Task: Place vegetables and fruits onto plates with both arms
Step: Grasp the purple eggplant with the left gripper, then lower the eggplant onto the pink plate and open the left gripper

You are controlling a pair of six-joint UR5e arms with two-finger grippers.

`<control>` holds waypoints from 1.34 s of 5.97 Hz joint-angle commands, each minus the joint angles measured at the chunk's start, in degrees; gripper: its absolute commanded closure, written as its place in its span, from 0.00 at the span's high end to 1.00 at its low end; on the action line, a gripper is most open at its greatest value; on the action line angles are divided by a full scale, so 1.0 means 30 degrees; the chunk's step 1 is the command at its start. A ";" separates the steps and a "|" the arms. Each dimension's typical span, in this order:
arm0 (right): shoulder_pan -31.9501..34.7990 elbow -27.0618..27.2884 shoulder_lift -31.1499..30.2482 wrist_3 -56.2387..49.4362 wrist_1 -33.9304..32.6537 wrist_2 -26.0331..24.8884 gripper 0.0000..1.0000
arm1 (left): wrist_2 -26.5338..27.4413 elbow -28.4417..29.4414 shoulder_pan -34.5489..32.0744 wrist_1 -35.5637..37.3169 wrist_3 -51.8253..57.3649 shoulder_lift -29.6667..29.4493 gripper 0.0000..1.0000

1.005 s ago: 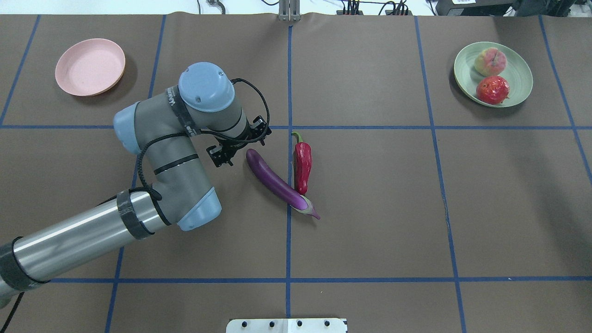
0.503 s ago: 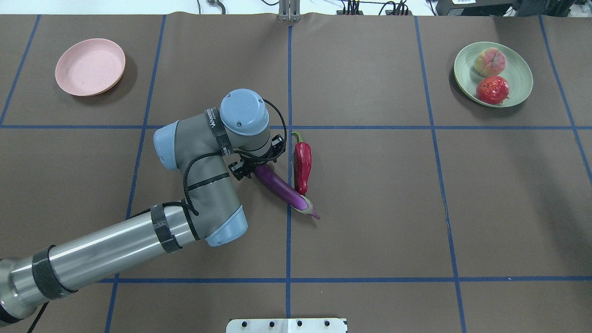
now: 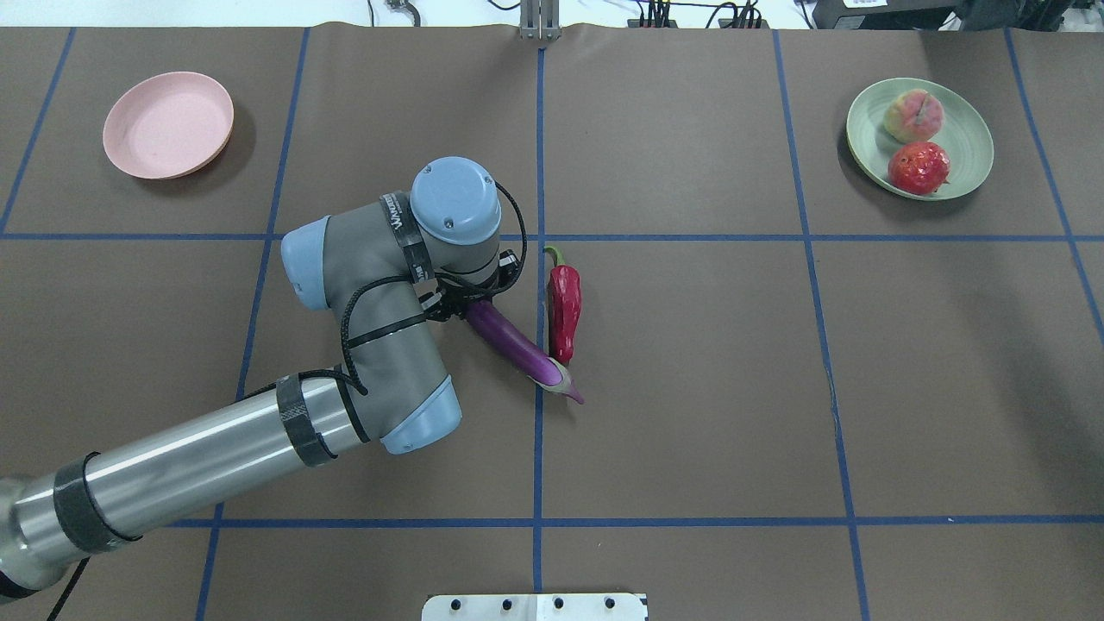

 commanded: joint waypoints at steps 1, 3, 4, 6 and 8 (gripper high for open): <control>-0.0030 -0.0001 0.0008 0.0022 0.0029 0.0000 1.00 | -0.0047 -0.2981 -0.2274 0.2451 0.5166 0.0457 0.00; -0.0147 -0.0059 0.0008 0.0022 0.0087 -0.0029 1.00 | -0.0193 -0.3289 -0.5292 0.2052 1.5503 0.2617 0.00; -0.0206 -0.0089 0.0008 0.0022 0.0088 -0.0029 1.00 | -0.0774 -0.2187 -0.7222 0.1062 2.1218 0.3122 0.00; -0.0323 -0.0177 0.0125 0.0022 0.0088 -0.0029 1.00 | -0.3672 0.5254 -1.1095 -0.2848 3.1367 0.2691 0.00; -0.0353 -0.0148 0.0126 0.0022 0.0117 0.0000 1.00 | -0.2751 1.1944 -1.1080 -0.4805 3.3045 -0.0779 0.00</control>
